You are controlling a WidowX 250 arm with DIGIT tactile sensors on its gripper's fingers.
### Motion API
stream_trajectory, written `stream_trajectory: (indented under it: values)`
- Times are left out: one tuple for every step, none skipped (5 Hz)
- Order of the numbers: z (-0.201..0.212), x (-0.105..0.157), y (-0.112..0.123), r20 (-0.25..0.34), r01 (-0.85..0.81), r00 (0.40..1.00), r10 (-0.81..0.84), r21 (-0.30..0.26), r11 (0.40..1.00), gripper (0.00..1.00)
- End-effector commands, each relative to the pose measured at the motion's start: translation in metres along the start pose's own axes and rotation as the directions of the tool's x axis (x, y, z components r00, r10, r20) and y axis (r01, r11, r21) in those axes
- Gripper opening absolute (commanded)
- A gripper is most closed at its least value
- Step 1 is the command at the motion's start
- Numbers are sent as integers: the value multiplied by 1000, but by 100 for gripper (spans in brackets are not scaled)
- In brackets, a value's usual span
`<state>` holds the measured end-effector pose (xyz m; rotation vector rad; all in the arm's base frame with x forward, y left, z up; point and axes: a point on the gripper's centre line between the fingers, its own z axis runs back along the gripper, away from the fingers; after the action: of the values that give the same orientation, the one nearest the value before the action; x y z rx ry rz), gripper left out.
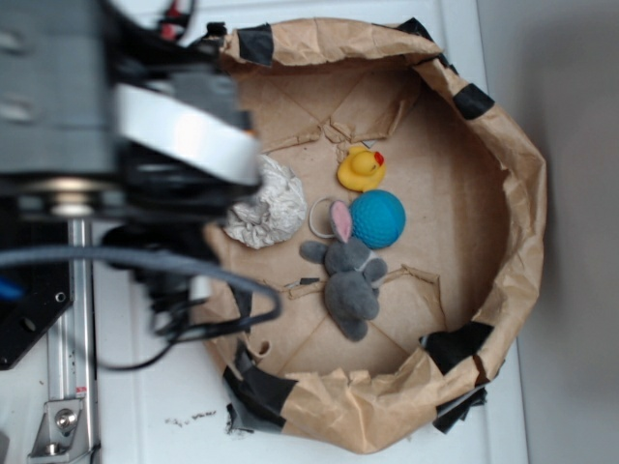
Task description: Grab the white paper.
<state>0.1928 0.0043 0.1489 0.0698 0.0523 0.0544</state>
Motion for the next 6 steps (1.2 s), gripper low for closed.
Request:
stream_trajectory:
  values:
    - [-24,35,30,-1,-52,999,52,24,998,100]
    - [-55,46,33,-6,-47,999,48,30,998,100]
    - [-83,49,26,-2,4,1000,-4,36,999,100]
    - [-118,44,16,12,85,996,-85,-10,996,100]
    - [-130,41,5,22,122,992,-120,-85,989,54]
    - [-114,47,2,61,73,996,-65,-144,987,0]
